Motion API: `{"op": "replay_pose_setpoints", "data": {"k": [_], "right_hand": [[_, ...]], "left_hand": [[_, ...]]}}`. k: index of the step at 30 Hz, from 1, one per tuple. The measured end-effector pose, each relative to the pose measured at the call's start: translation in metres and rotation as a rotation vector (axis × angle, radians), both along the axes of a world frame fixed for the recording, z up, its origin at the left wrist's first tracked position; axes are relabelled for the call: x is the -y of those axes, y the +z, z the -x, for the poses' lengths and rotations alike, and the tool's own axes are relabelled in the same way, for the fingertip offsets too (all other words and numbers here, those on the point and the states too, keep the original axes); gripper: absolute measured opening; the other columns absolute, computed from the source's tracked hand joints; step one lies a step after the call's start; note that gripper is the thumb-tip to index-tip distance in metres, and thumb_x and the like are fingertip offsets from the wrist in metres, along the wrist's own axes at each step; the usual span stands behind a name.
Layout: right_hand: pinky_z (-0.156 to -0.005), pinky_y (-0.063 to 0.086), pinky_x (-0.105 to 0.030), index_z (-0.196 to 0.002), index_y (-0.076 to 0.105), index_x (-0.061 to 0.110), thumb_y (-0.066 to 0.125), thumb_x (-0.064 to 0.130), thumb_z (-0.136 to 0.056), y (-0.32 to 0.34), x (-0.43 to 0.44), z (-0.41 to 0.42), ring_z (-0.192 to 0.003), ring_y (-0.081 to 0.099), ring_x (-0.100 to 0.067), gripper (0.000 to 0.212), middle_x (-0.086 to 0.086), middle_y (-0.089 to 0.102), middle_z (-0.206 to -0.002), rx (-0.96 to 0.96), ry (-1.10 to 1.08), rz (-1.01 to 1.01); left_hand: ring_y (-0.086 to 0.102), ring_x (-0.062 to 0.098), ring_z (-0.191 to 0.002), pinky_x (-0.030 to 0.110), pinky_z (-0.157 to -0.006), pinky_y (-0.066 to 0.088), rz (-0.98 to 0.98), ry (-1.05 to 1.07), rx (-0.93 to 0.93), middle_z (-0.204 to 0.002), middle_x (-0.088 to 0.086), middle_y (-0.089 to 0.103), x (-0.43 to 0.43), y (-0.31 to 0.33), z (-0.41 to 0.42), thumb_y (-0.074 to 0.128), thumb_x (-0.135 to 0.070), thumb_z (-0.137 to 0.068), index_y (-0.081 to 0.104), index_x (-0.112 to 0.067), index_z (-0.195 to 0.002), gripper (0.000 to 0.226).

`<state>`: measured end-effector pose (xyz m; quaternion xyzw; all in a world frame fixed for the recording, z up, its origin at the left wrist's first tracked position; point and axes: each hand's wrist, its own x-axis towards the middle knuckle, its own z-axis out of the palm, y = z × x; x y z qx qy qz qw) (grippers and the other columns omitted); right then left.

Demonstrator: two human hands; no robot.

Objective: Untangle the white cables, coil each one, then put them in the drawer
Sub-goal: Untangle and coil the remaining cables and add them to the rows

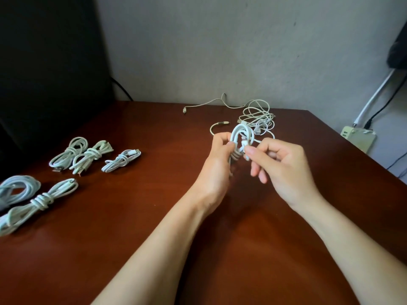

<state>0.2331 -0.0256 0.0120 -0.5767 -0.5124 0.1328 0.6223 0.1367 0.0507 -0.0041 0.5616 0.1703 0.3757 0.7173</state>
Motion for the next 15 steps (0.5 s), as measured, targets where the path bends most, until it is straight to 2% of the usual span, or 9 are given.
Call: {"op": "replay_pose_setpoints", "data": {"k": [3,5,7,8,11,13,15], "right_hand": [[-0.043,0.031,-0.014,-0.055,0.059,0.009,0.065,0.007,-0.087,-0.0008,-0.0004,-0.0001,-0.035,0.037,-0.007,0.032,-0.003,0.052,-0.042,-0.030,-0.054,-0.010],[-0.042,0.029,-0.011,-0.052,0.058,0.010,0.066,0.006,-0.086,-0.0023,-0.0010,0.0003,-0.033,0.036,-0.005,0.035,-0.001,0.049,-0.039,-0.050,-0.092,-0.012],[-0.043,0.029,-0.009,-0.052,0.058,0.005,0.066,0.004,-0.085,-0.0030,-0.0017,0.0004,-0.033,0.036,-0.004,0.034,0.001,0.046,-0.036,-0.067,-0.126,-0.008],[-0.043,0.028,-0.009,-0.052,0.058,0.003,0.066,0.004,-0.085,-0.0029,-0.0023,0.0006,-0.033,0.035,-0.004,0.033,0.002,0.045,-0.035,-0.087,-0.139,-0.004],[-0.039,0.027,-0.013,-0.053,0.059,0.001,0.067,0.007,-0.084,-0.0025,-0.0032,0.0008,-0.034,0.032,-0.006,0.032,0.002,0.043,-0.035,-0.188,-0.188,0.003],[-0.038,0.027,-0.016,-0.053,0.061,0.004,0.070,0.011,-0.083,-0.0021,-0.0032,0.0006,-0.033,0.032,-0.009,0.032,0.000,0.044,-0.035,-0.230,-0.232,0.005],[-0.039,0.030,-0.016,-0.053,0.063,0.008,0.073,0.017,-0.081,-0.0015,-0.0022,0.0013,-0.033,0.035,-0.010,0.031,-0.001,0.048,-0.037,-0.190,-0.252,0.010]], "left_hand": [[0.040,0.023,-0.086,0.037,-0.073,0.030,-0.089,-0.009,-0.006,-0.087,0.010,0.050,0.0012,0.0016,0.0026,0.045,-0.029,-0.088,0.047,-0.021,-0.098,0.013],[0.046,0.013,-0.077,0.026,-0.074,0.035,-0.225,0.011,-0.048,-0.085,0.007,0.049,0.0014,0.0009,0.0037,0.044,-0.019,-0.099,0.045,-0.019,-0.103,0.004],[0.044,-0.003,-0.064,0.012,-0.063,0.035,-0.349,0.039,-0.093,-0.084,-0.001,0.048,0.0017,0.0007,0.0045,0.038,-0.013,-0.103,0.044,-0.015,-0.108,0.009],[0.043,-0.004,-0.064,0.011,-0.062,0.034,-0.393,0.048,-0.102,-0.086,-0.002,0.049,0.0021,0.0000,0.0042,0.039,-0.015,-0.103,0.045,-0.015,-0.108,0.008],[0.047,0.003,-0.078,0.017,-0.073,0.038,-0.459,0.078,-0.094,-0.091,-0.005,0.052,0.0051,-0.0011,0.0036,0.041,-0.026,-0.096,0.045,-0.020,-0.107,0.013],[0.048,0.002,-0.080,0.015,-0.076,0.039,-0.485,0.082,-0.100,-0.090,-0.007,0.052,0.0059,-0.0017,0.0040,0.040,-0.022,-0.099,0.045,-0.017,-0.110,0.013],[0.048,0.000,-0.078,0.015,-0.076,0.038,-0.499,0.074,-0.109,-0.089,-0.008,0.052,0.0058,-0.0008,0.0054,0.040,-0.017,-0.102,0.045,-0.016,-0.112,0.011]]}}
